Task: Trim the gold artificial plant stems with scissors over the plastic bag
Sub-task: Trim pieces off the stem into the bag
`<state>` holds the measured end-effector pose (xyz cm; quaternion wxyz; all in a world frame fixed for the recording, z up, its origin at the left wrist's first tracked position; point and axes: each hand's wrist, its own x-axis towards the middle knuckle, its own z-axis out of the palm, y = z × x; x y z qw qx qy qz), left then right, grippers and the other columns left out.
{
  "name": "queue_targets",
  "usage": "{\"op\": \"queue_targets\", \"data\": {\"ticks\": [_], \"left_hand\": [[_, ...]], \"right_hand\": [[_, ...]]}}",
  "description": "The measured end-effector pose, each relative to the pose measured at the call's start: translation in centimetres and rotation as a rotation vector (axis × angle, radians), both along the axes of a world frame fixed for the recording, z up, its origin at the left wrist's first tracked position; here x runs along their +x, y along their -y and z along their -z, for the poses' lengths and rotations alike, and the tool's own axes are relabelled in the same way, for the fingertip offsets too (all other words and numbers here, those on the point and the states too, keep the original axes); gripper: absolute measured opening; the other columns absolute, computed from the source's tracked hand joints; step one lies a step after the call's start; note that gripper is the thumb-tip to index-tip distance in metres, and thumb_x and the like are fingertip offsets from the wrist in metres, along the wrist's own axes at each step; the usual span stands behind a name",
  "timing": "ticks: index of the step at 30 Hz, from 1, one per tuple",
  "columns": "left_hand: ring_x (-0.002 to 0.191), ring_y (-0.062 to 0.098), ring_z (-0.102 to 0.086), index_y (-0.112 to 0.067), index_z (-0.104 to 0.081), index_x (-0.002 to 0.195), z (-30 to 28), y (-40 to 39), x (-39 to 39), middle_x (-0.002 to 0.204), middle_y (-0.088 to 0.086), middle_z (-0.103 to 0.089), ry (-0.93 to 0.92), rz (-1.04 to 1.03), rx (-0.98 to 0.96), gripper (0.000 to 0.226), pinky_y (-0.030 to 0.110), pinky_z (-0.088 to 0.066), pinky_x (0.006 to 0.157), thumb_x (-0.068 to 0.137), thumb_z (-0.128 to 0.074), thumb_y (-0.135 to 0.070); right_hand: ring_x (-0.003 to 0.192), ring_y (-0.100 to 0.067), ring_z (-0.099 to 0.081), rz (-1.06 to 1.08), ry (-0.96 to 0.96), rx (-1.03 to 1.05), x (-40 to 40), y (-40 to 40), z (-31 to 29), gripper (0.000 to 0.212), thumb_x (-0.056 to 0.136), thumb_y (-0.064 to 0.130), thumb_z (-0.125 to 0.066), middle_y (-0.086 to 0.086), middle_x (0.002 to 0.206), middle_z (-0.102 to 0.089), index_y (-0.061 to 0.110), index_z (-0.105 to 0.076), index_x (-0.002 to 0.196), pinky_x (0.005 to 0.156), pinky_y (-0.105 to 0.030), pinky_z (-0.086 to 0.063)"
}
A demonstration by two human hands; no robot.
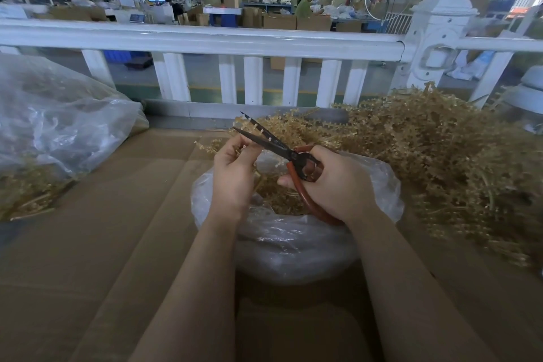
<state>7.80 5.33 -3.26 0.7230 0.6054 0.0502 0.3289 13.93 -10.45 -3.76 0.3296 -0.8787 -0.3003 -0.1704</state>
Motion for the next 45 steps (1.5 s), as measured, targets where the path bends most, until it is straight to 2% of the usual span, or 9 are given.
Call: {"op": "queue_targets", "data": {"ticks": [9, 14, 21, 29, 32, 36, 41, 43, 45], "left_hand": [[0.055, 0.003, -0.045, -0.002, -0.060, 0.088, 0.06, 0.03, -0.06, 0.060, -0.010, -0.051, 0.036, 0.044, -0.049, 0.009, 0.015, -0.039, 0.051, 0.094, -0.053, -0.002], [0.055, -0.002, -0.046, -0.013, -0.057, 0.072, -0.01, 0.03, 0.02, 0.056, -0.018, -0.051, 0.071, 0.040, 0.006, 0.027, 0.011, -0.041, 0.059, 0.094, -0.051, 0.002], [0.062, 0.000, -0.051, -0.013, -0.062, 0.075, 0.09, 0.04, -0.01, 0.063, -0.016, -0.057, 0.088, 0.058, 0.039, 0.024, 0.012, -0.043, 0.065, 0.093, -0.052, 0.000], [0.058, -0.004, -0.048, -0.015, -0.056, 0.071, 0.01, 0.16, 0.08, 0.058, -0.018, -0.053, 0.100, 0.036, 0.019, 0.031, 0.008, -0.041, 0.063, 0.092, -0.049, 0.006], [0.057, -0.004, -0.047, -0.015, -0.055, 0.070, -0.04, 0.13, 0.07, 0.056, -0.018, -0.051, 0.092, 0.033, 0.030, 0.031, 0.007, -0.040, 0.061, 0.093, -0.049, 0.005], [0.064, -0.001, -0.053, -0.006, -0.062, 0.077, -0.01, 0.24, -0.03, 0.065, -0.017, -0.058, 0.068, 0.030, 0.078, 0.014, 0.012, -0.043, 0.069, 0.089, -0.054, -0.005], [0.087, 0.017, -0.061, -0.003, -0.064, 0.080, -0.06, 0.33, -0.02, 0.083, 0.005, -0.066, 0.051, 0.018, 0.095, 0.013, 0.041, -0.047, 0.092, 0.083, -0.058, -0.014], [0.087, 0.019, -0.061, -0.006, -0.065, 0.078, -0.05, 0.29, 0.01, 0.082, 0.009, -0.066, 0.046, 0.020, 0.113, 0.012, 0.044, -0.047, 0.092, 0.084, -0.058, -0.013], [0.074, 0.009, -0.056, -0.017, -0.065, 0.071, -0.06, 0.30, -0.03, 0.071, -0.007, -0.061, 0.039, 0.025, 0.137, 0.019, 0.034, -0.046, 0.079, 0.086, -0.057, -0.009]], "right_hand": [[0.066, 0.012, -0.055, -0.023, -0.060, -0.023, 0.03, -0.07, -0.01, 0.046, 0.064, 0.091, -0.057, 0.026, 0.069, -0.061, 0.050, -0.056, 0.087, 0.051, -0.008, -0.031], [0.071, 0.012, -0.058, -0.048, -0.101, -0.001, -0.06, 0.03, -0.03, 0.047, 0.061, 0.093, -0.054, 0.027, 0.071, -0.064, 0.050, -0.056, 0.080, 0.052, -0.011, -0.035], [0.073, 0.003, -0.060, -0.034, -0.092, -0.033, 0.19, 0.04, 0.15, 0.065, 0.063, 0.093, -0.051, 0.019, 0.080, -0.067, 0.039, -0.061, 0.097, 0.063, -0.022, -0.050], [0.078, 0.017, -0.056, -0.040, -0.088, 0.005, -0.08, -0.01, 0.08, 0.043, 0.064, 0.089, -0.058, 0.025, 0.071, -0.064, 0.049, -0.055, 0.079, 0.049, -0.008, -0.033], [0.075, 0.017, -0.056, -0.038, -0.086, 0.009, -0.04, -0.01, 0.08, 0.040, 0.065, 0.088, -0.061, 0.031, 0.072, -0.062, 0.050, -0.053, 0.076, 0.047, -0.008, -0.035], [0.072, 0.009, -0.056, -0.019, -0.058, -0.015, 0.09, 0.02, 0.11, 0.060, 0.064, 0.093, -0.053, 0.024, 0.078, -0.064, 0.044, -0.061, 0.098, 0.056, -0.013, -0.036], [0.071, 0.011, -0.054, 0.003, -0.041, -0.013, -0.01, 0.06, 0.00, 0.062, 0.064, 0.093, -0.052, 0.026, 0.076, -0.061, 0.043, -0.060, 0.101, 0.056, -0.014, -0.035], [0.073, 0.011, -0.054, 0.004, -0.040, -0.013, 0.01, 0.06, 0.03, 0.062, 0.065, 0.092, -0.054, 0.025, 0.078, -0.062, 0.042, -0.061, 0.101, 0.057, -0.014, -0.036], [0.073, 0.011, -0.054, 0.006, -0.040, -0.009, 0.00, 0.05, 0.04, 0.061, 0.066, 0.092, -0.053, 0.025, 0.077, -0.062, 0.042, -0.061, 0.100, 0.057, -0.013, -0.035]]}}
